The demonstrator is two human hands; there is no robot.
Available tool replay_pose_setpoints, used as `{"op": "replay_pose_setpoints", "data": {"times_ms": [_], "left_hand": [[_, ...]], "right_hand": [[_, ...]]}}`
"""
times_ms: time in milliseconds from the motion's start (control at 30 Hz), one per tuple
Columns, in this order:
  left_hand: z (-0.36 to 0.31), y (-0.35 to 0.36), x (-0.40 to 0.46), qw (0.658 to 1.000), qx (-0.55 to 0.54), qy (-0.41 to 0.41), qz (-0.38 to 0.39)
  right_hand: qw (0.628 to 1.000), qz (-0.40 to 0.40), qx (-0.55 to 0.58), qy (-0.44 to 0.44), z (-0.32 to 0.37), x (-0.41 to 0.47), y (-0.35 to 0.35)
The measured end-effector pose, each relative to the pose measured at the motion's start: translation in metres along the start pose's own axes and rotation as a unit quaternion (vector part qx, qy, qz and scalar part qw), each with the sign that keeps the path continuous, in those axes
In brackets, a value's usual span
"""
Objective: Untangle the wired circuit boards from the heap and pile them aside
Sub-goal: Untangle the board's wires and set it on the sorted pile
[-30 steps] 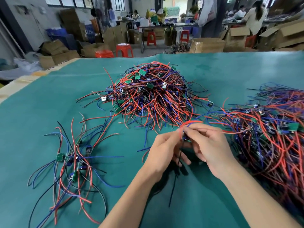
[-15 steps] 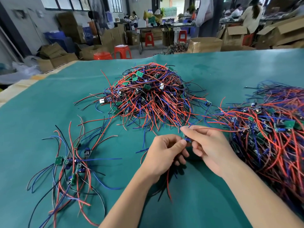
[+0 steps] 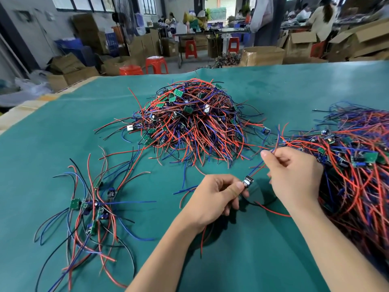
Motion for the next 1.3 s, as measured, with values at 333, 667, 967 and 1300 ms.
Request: {"op": "replay_pose_setpoints", "data": {"times_ms": [333, 667, 967, 1300], "left_hand": [[0.009, -0.005, 0.005, 0.998, 0.023, 0.006, -0.063], [0.003, -0.01, 0.004, 0.994, -0.004, 0.041, -0.1], [0.0, 0.0, 0.002, 1.0, -0.002, 0.012, -0.021], [0.007, 0.009, 0.001, 0.996, 0.084, 0.003, -0.017]], "right_hand": [[0.955, -0.249, 0.129, 0.102, -0.031, 0.024, -0.065], [0.969, 0.209, 0.056, -0.121, 0.047, -0.036, 0.021], [0.99, 0.036, 0.095, -0.1, 0.034, -0.012, -0.002], [0.936, -0.026, 0.348, -0.052, 0.109, 0.023, -0.071]]}}
Point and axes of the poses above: each hand's wrist, its own x-axis towards the middle knuckle, its own y-axis out of the palm, z = x × y, the point moved 5 cm from there along x, towards the middle knuckle, and after that the axes turned 15 degrees about -x, right-handed, at the moved point
